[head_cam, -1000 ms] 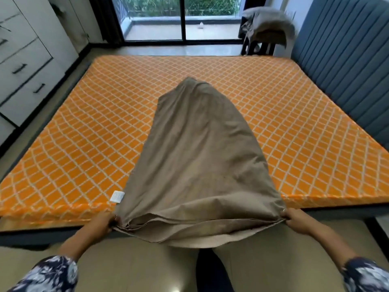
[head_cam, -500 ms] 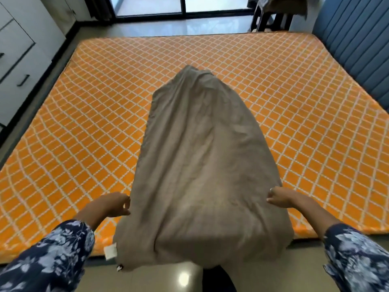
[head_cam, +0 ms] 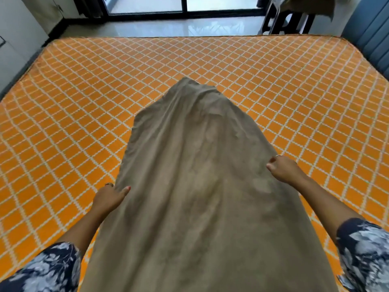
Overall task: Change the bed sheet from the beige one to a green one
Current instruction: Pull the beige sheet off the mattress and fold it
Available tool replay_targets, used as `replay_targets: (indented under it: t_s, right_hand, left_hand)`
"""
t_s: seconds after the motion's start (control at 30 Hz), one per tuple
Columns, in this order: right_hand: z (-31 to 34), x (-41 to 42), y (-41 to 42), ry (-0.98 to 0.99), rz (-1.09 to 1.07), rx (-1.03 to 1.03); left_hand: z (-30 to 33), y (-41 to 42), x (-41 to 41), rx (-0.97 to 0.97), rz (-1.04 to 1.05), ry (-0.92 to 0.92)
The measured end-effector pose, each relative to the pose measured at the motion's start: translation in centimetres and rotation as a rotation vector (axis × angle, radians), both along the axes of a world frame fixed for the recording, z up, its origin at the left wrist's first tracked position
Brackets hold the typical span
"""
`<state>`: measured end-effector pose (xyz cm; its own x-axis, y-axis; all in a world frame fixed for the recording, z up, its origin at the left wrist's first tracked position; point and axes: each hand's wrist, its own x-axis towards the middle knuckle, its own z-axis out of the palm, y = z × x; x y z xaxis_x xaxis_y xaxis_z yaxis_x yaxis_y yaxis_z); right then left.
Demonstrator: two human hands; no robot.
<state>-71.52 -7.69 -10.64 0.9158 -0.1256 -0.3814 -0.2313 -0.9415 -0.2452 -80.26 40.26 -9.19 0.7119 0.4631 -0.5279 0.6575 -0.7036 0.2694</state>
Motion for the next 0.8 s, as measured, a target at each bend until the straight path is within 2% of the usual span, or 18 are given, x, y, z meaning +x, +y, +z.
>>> replay_targets:
  t_s: [0.13,0.23,0.33,0.43,0.5,0.57,0.6,0.67,0.8]
  right_hand:
    - [-1.9,4.4,-0.5,0.037,-0.179,0.027]
    - [-2.8,6.5,-0.5,0.129,-0.348,0.148]
    - [-3.7,7.8,-0.1,0.166,-0.478,0.273]
    - [-4.6,9.6,0.7,0.083,-0.628,0.46]
    - [-4.9,11.2,1.4,0.161,-0.716,0.749]
    - [-3.7,11.8,3.0,0.333,-0.629,0.913]
    - [-3.1,12.1,3.8,0.393,-0.533,0.914]
    - [-2.6,12.6,4.9,0.371,-0.404,0.87]
    - [-1.1,13.2,6.6,0.347,-0.475,1.049]
  left_hand:
    - [-4.2,-0.1,2.7,-0.024,0.22,0.031]
    - [-5.3,-1.0,4.8,0.01,0.345,0.027]
    - [-5.8,-1.7,6.5,0.019,0.4,-0.001]
    - [-6.5,-1.7,8.5,-0.007,0.417,-0.065]
    - [-7.1,-1.6,10.1,-0.121,0.402,-0.115]
    - [-6.8,-2.0,11.3,-0.273,0.347,-0.16]
    - [-6.3,-2.6,11.8,-0.34,0.316,-0.194]
    - [-5.6,-4.1,13.0,-0.486,0.247,-0.223]
    - [-3.2,-6.9,15.2,-0.856,0.264,-0.234]
